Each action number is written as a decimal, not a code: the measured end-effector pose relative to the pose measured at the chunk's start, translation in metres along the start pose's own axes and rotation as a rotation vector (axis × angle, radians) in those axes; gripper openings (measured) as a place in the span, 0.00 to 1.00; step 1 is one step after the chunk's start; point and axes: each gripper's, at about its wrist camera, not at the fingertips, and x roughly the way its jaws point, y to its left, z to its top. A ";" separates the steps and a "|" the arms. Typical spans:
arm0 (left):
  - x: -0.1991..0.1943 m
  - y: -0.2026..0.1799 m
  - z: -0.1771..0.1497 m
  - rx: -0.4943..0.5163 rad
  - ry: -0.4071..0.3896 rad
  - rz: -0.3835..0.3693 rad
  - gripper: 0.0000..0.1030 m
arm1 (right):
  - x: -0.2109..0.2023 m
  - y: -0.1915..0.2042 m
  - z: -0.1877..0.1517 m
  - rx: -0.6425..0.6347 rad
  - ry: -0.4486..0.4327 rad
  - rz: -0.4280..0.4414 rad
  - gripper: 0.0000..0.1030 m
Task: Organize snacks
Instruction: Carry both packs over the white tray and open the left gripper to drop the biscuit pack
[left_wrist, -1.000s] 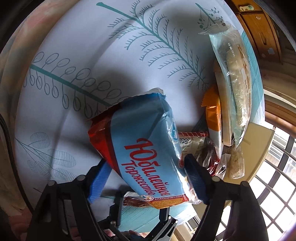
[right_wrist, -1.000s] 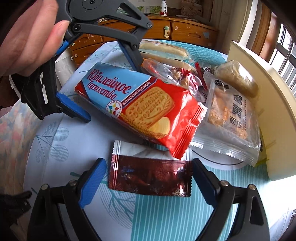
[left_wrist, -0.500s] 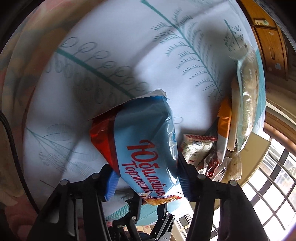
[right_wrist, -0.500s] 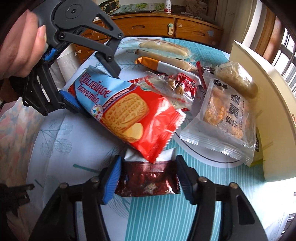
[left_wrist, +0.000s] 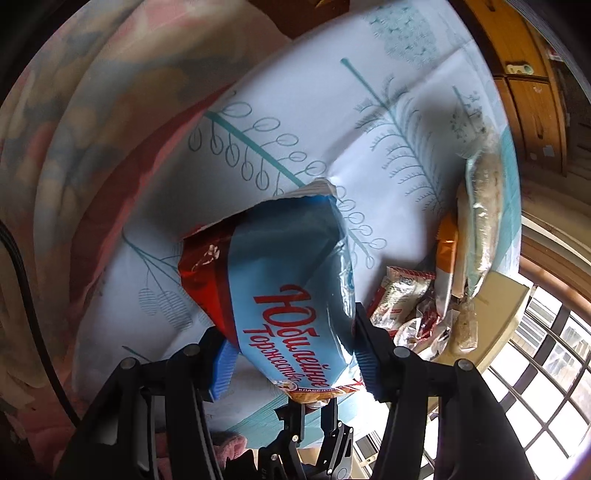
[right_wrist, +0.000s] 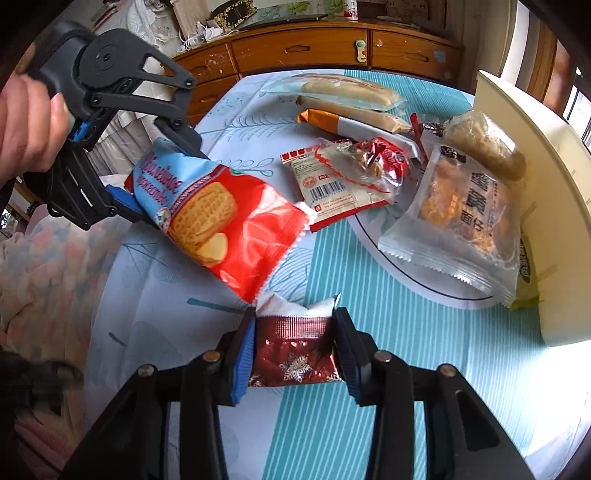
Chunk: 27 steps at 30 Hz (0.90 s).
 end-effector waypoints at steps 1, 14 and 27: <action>-0.004 -0.002 -0.004 0.014 -0.012 -0.003 0.53 | -0.001 -0.002 -0.001 0.000 -0.003 0.007 0.39; -0.043 -0.035 -0.085 0.210 -0.162 -0.082 0.52 | -0.062 -0.036 -0.012 -0.043 -0.089 0.086 0.38; -0.045 -0.080 -0.190 0.343 -0.269 -0.251 0.52 | -0.122 -0.109 -0.008 -0.116 -0.167 0.075 0.38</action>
